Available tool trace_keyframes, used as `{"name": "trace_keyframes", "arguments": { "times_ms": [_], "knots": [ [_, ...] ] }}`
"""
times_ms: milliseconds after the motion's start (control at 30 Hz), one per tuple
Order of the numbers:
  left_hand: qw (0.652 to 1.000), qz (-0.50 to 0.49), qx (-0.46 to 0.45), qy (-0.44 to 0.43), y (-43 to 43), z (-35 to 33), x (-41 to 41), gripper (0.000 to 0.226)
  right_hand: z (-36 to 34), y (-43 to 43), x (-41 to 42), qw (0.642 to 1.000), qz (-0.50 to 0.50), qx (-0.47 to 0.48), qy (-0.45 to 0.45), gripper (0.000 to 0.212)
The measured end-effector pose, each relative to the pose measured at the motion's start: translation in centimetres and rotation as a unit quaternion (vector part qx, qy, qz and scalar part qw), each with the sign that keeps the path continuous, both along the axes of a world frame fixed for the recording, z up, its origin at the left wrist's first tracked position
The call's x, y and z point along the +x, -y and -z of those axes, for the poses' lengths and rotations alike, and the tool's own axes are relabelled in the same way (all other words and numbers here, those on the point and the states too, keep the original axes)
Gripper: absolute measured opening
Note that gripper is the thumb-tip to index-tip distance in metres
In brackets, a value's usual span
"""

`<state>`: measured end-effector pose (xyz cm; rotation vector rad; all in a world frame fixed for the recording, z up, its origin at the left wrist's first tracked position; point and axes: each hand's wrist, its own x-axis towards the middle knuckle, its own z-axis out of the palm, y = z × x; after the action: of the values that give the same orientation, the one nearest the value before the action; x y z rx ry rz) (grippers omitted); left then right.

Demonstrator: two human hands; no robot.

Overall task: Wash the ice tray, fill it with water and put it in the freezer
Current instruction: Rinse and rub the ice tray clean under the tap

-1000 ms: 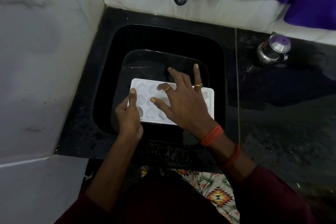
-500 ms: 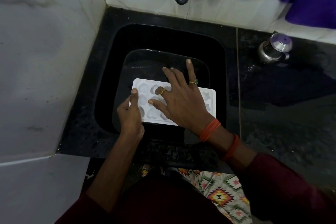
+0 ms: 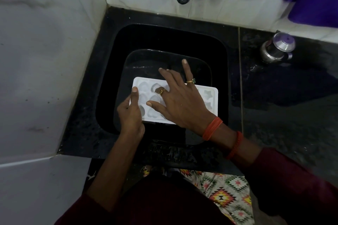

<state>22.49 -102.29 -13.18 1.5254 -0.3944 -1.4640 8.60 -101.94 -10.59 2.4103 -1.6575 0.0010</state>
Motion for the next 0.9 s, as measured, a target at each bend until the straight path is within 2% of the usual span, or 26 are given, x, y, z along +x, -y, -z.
{"name": "trace_keyframes", "arguments": {
  "times_ms": [467, 900],
  "knots": [
    [1.000, 0.000, 0.001, 0.004, 0.2, 0.2, -0.3, 0.026, 0.2, 1.3, -1.3, 1.000, -0.008, -0.011, 0.025, 0.054],
    [1.000, -0.004, 0.010, 0.003, 0.2, 0.5, -0.6, 0.026, 0.3, 1.6, -1.3, 1.000, 0.010, -0.017, 0.023, 0.060]
  ]
}}
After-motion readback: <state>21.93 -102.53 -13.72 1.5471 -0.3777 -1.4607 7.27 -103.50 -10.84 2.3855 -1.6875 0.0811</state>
